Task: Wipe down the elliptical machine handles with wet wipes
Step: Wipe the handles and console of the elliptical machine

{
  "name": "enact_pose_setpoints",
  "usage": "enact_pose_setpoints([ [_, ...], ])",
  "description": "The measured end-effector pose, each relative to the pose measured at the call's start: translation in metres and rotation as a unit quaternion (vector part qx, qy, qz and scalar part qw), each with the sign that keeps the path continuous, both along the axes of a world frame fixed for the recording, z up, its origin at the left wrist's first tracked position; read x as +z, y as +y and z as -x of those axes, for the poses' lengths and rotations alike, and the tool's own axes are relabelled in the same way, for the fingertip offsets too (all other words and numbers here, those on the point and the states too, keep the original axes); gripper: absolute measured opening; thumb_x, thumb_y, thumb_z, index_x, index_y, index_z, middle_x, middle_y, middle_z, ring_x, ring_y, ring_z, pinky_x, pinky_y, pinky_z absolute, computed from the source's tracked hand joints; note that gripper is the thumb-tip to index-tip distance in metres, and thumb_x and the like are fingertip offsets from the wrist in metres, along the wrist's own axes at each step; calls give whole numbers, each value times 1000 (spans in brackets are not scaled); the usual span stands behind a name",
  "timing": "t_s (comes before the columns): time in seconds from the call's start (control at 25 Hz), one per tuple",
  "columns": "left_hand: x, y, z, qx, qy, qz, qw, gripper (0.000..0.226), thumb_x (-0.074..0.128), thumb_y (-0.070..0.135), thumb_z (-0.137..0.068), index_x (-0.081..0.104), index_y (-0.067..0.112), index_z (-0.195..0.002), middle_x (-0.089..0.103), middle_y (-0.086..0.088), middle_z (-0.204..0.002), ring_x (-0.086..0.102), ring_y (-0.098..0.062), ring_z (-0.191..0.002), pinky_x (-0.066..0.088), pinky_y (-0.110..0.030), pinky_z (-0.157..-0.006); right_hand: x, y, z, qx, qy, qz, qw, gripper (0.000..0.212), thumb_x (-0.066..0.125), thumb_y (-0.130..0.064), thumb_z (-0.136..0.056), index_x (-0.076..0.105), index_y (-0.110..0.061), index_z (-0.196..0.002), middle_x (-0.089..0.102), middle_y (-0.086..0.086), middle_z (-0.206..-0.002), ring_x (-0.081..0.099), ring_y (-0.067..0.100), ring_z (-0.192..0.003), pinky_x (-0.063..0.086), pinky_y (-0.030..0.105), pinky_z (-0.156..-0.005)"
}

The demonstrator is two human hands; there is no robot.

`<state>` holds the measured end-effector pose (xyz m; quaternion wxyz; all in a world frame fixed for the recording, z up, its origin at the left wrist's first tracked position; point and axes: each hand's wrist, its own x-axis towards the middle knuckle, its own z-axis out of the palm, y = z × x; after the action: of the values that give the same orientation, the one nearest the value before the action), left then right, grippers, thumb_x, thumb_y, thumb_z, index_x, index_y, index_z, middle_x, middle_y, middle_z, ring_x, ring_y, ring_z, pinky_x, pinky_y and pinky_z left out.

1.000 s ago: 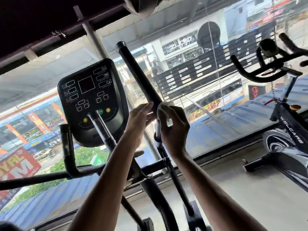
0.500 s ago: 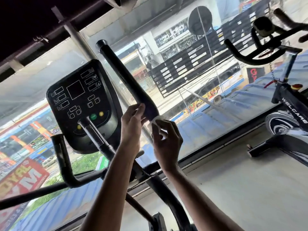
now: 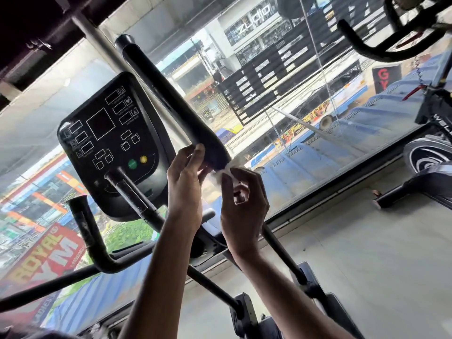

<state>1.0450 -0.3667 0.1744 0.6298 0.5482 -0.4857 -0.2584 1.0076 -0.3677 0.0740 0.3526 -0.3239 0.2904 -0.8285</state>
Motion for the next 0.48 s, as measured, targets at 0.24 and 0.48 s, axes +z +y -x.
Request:
enact_pose_setpoints([
  [0.24, 8, 8, -7, -49, 102, -34, 993, 26, 47, 24, -106, 70, 16, -98, 74, -2, -92, 67, -14, -89, 51, -28, -87, 12, -18, 7, -96, 107, 109, 984, 10, 80, -2, -90, 78, 2, -99, 70, 10, -97, 68, 23, -89, 57, 38, -76],
  [0.48, 7, 5, -9, -53, 59, -31, 996, 19, 51, 9, -102, 67, 16, -94, 70, 1, -84, 67, -9, -80, 54, -21, -77, 28, -25, 15, -117, 133, 167, 970, 8, 78, 1, -91, 79, 3, -98, 74, 11, -99, 72, 23, -94, 59, 38, -81],
])
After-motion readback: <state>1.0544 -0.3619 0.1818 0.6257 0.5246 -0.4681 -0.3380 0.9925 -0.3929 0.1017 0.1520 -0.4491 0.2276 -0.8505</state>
